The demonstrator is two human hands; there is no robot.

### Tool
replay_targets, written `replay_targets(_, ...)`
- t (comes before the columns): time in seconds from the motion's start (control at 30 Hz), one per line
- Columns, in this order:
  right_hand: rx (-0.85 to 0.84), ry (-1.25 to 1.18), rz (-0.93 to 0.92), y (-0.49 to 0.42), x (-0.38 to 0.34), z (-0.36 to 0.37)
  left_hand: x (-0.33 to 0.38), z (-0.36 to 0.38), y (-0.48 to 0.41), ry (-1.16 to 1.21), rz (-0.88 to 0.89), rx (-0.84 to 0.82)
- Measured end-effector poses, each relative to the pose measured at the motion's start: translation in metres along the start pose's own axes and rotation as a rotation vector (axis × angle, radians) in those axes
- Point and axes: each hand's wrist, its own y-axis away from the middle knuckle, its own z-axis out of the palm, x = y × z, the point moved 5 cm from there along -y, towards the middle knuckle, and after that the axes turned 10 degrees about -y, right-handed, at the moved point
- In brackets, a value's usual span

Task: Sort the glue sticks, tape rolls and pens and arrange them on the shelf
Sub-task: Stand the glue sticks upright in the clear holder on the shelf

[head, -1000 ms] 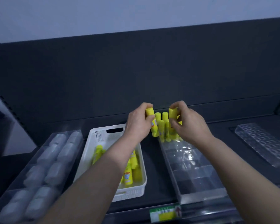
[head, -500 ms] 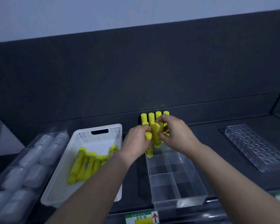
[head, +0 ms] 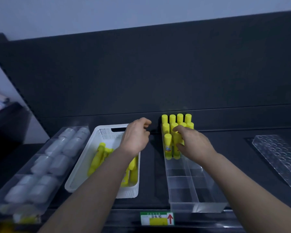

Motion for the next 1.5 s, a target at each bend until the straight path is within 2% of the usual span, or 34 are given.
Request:
replay_targets(0.1, 0.102, 0.047, -0.032, 0.007, -0.014, -0.012, -0.019, -0.014, 0.002, -0.002, -0.063, 0.035)
replay_targets(0.23, 0.199, 0.009, -0.119, 0.018, -0.055, -0.016, -0.042, -0.026, 0.011, -0.019, -0.117, -0.01)
replay_targets(0.37, 0.18, -0.04, -0.187, 0.028, -0.095, 0.004, -0.065, -0.032, 0.028, -0.2, -0.16, -0.157)
replay_targets(0.5, 0.148, -0.049, -0.146, 0.039, -0.113, 0.027, -0.079, -0.027, 0.048, -0.435, -0.132, -0.361)
replay_targets(0.67, 0.155, -0.065, -0.086, 0.051, -0.122, 0.039, -0.069, -0.009, 0.067, -0.528, -0.117, -0.425)
replay_targets(0.73, 0.168, -0.058, -0.07, 0.053, -0.123, 0.038, -0.068, -0.008, 0.067, -0.521, -0.128, -0.402)
replay_targets(0.9, 0.182, -0.058, -0.059, 0.054, -0.125, 0.035, -0.081, -0.024, 0.047, -0.449, -0.15, -0.223)
replay_targets(1.17, 0.143, -0.048, -0.06, 0.043, -0.133, 0.044, -0.11, -0.007, 0.047, -0.486, 0.03, -0.351)
replay_targets(1.27, 0.101, -0.015, -0.059, 0.033, -0.141, 0.055, -0.115, -0.018, 0.044, -0.412, -0.018, -0.281)
replay_targets(1.4, -0.006, 0.261, -0.064, 0.022, -0.151, 0.077, -0.115, -0.045, 0.035, -0.241, -0.055, -0.068)
replay_targets(1.5, -0.046, 0.437, -0.11, 0.016, -0.159, 0.092, -0.12, -0.055, 0.035, -0.141, -0.064, -0.008)
